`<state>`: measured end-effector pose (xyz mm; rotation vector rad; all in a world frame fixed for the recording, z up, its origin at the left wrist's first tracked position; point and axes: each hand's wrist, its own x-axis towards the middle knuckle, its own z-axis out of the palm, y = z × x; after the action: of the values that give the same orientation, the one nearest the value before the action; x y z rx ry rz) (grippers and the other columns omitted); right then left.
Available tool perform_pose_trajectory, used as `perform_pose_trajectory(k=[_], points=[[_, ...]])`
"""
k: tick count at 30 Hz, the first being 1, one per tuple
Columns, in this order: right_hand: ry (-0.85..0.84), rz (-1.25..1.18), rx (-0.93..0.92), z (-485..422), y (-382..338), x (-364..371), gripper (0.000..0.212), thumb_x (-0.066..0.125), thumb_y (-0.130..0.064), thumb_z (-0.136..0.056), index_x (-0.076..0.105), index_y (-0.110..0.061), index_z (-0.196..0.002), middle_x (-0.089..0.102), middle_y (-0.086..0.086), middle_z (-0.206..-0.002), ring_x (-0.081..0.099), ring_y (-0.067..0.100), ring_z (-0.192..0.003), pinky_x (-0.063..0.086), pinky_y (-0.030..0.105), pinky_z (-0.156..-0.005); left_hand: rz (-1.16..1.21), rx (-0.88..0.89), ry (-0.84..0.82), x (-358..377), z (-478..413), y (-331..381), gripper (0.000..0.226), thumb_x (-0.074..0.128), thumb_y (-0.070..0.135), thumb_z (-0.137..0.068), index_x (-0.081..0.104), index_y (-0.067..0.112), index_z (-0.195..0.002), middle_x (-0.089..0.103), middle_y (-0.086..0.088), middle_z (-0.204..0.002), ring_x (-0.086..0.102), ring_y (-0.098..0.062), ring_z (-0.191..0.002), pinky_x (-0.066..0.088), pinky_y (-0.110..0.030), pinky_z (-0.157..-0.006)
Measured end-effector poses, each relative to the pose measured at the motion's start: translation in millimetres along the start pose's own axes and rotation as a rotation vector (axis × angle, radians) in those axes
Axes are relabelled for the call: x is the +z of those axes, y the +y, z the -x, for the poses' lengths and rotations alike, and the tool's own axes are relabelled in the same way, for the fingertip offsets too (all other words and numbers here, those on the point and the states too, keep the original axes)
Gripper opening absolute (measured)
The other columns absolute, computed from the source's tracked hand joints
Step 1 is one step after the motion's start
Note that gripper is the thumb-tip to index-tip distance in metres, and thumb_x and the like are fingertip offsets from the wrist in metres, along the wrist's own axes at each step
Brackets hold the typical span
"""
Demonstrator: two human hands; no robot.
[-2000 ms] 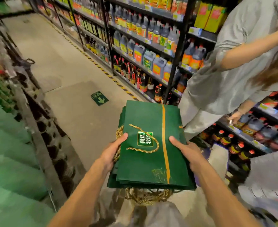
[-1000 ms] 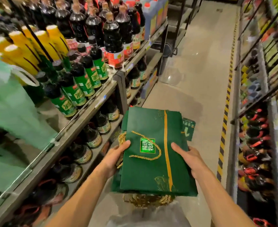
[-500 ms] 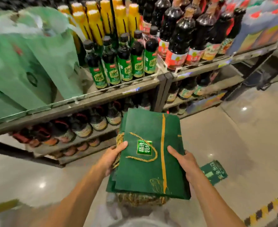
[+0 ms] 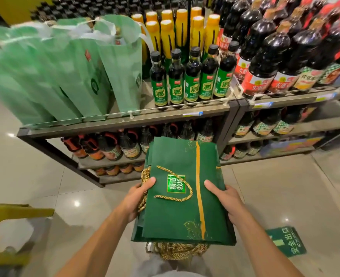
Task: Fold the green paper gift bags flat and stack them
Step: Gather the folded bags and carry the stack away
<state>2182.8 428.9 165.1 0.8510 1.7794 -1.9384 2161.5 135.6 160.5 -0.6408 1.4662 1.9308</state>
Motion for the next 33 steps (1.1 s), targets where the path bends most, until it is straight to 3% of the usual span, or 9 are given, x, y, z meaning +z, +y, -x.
perform_pose_trajectory(k=[7,12,18,24,26,30,33], points=[[0.044,-0.027,0.002,6,4,-22,0.051,0.086,-0.043,-0.075,0.067,-0.016,-0.114,0.079,0.004,-0.096,0.076,0.025,-0.089,0.062,0.040,-0.077,-0.036,-0.008,-0.050,21,-7,1,0.058,0.069,0.037,-0.089,0.058,0.001,-0.133,0.072,-0.022,-0.119,0.071,-0.039,-0.108,0.061,-0.047,-0.087],[0.112,-0.100,-0.022,13,8,-91,0.050,0.087,-0.046,-0.073,0.068,-0.021,-0.113,0.078,0.002,-0.102,0.075,0.025,-0.095,0.061,0.045,-0.087,-0.106,-0.039,-0.110,88,-34,-4,0.067,0.076,0.042,-0.086,0.055,0.005,-0.138,0.070,-0.021,-0.124,0.069,-0.040,-0.113,0.057,-0.054,-0.094],[0.226,-0.199,-0.026,26,10,-245,0.065,0.091,-0.052,-0.063,0.069,-0.018,-0.113,0.079,0.003,-0.100,0.076,0.025,-0.091,0.062,0.045,-0.085,-0.227,-0.062,-0.208,249,-60,-32,0.052,0.068,0.036,-0.091,0.061,0.003,-0.131,0.072,-0.021,-0.119,0.071,-0.039,-0.107,0.063,-0.045,-0.081],[0.346,-0.276,-0.076,35,-1,-403,0.039,0.088,-0.040,-0.075,0.071,-0.019,-0.103,0.079,-0.004,-0.087,0.077,0.017,-0.082,0.062,0.033,-0.075,-0.323,-0.100,-0.282,415,-104,-59,0.070,0.080,0.046,-0.082,0.061,0.003,-0.134,0.070,-0.023,-0.123,0.069,-0.040,-0.112,0.058,-0.053,-0.092],[0.366,-0.292,-0.080,27,-9,-449,0.038,0.087,-0.039,-0.076,0.072,-0.020,-0.105,0.079,-0.004,-0.089,0.077,0.015,-0.081,0.061,0.030,-0.071,-0.342,-0.116,-0.310,467,-123,-62,0.064,0.073,0.043,-0.085,0.061,0.003,-0.134,0.070,-0.022,-0.123,0.069,-0.040,-0.112,0.059,-0.052,-0.090],[0.425,-0.328,-0.050,-5,-34,-533,0.043,0.089,-0.042,-0.072,0.072,-0.019,-0.104,0.079,0.003,-0.097,0.076,0.024,-0.091,0.061,0.042,-0.087,-0.349,-0.110,-0.369,564,-163,-56,0.061,0.069,0.039,-0.085,0.061,0.004,-0.135,0.070,-0.021,-0.123,0.070,-0.038,-0.110,0.062,-0.041,-0.078],[0.457,-0.341,-0.035,-35,-63,-592,0.039,0.088,-0.040,-0.073,0.071,-0.020,-0.102,0.079,0.003,-0.095,0.076,0.022,-0.087,0.061,0.035,-0.076,-0.345,-0.131,-0.402,631,-198,-45,0.060,0.066,0.040,-0.085,0.062,0.003,-0.132,0.071,-0.021,-0.121,0.072,-0.036,-0.106,0.063,-0.040,-0.076]])
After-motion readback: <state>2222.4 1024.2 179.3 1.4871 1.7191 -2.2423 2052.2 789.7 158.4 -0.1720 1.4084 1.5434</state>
